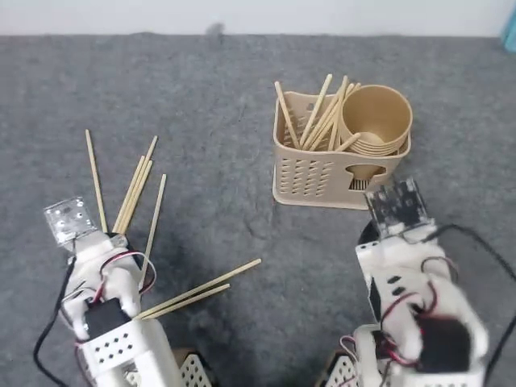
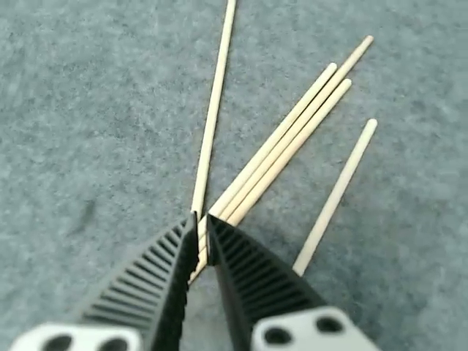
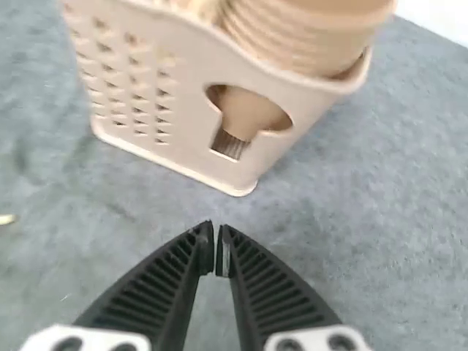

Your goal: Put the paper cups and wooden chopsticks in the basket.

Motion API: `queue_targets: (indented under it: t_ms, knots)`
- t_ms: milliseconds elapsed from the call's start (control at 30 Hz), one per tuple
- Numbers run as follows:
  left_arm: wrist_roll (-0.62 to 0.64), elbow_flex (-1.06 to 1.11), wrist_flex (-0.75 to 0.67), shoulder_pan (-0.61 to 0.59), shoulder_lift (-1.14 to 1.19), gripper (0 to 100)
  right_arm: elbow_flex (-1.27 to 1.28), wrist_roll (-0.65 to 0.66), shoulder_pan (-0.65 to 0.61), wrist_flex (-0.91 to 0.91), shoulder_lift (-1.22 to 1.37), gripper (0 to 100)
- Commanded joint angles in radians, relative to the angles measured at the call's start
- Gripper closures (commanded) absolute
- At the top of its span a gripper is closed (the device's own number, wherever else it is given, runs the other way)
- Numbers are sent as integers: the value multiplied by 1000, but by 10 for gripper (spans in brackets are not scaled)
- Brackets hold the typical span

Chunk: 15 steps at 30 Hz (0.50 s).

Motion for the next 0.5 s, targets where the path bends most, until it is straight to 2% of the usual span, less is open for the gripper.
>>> queue_targets:
  t_ms: [0, 100, 200, 333, 467]
  knots:
    - [-14, -7, -8, 6, -9, 988, -450, -18, -104, 173, 331, 960]
    - [-14, -7, -8, 6, -9, 988, -775, -114, -213, 298, 565, 960]
    - [-14, -7, -8, 6, -9, 988, -1019, -175, -315, 312, 739, 960]
    - [-14, -7, -8, 5, -9, 988, -1238, -196, -430, 311, 934, 957]
    - [-14, -7, -8, 3, -9, 988, -1375, -261, -464, 309, 1130, 880]
